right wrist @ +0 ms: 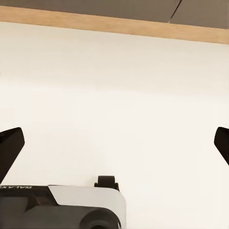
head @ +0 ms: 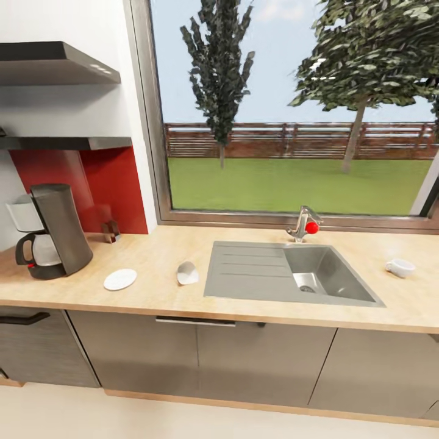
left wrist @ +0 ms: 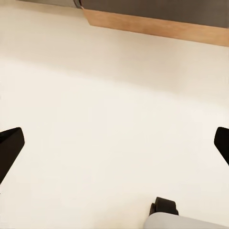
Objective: Set up a coffee station on the kitchen countertop: keep the coffee maker on the countertop, move the bottle of coffee from the kitchen shelf to the counter next to the coffee maker, place a paper coffee filter on top of the coffee maker, put the saucer next to the coffee maker with the coffee cup on the saucer, and place the electric kettle next to the coffee maker.
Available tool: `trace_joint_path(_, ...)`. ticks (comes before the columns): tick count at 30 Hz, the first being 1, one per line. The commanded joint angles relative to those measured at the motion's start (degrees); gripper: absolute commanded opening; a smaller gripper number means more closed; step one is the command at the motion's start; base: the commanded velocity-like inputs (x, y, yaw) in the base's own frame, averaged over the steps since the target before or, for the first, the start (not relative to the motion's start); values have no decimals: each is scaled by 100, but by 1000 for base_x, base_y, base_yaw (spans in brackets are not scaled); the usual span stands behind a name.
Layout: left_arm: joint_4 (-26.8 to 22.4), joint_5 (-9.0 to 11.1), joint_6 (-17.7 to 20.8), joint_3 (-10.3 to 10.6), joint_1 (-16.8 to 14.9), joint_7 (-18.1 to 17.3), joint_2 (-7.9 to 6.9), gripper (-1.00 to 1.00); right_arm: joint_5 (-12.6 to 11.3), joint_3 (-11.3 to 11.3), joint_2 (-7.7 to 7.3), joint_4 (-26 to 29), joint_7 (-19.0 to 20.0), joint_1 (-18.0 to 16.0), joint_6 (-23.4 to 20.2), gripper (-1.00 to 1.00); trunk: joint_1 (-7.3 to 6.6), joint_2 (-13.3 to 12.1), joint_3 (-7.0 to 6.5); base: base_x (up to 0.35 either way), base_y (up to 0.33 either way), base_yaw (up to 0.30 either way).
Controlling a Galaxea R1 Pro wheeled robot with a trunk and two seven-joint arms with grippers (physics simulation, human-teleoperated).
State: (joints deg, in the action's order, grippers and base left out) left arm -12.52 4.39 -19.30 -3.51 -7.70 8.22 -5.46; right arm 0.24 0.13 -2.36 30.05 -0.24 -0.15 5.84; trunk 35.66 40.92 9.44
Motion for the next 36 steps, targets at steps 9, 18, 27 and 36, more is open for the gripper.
trace_joint_path(9,4,45,-22,0,-4,-8,1,100,2,-4,-33,1,-1,-1,13,100,-197,-356,-154,0,0,0)
trace_joint_path(18,4,45,-22,0,-4,-11,1,100,1,-5,-88,1,5,-3,10,100,-395,-717,-316,0,0,0)
trace_joint_path(27,4,49,-22,0,-4,-6,-5,100,-6,-13,-89,9,-1,-1,5,100,-592,-1078,-477,0,0,0)
trace_joint_path(36,-69,48,-22,-17,-24,3,-40,100,-6,-8,-89,2,-2,-3,4,100,-790,-1439,-639,0,0,0)
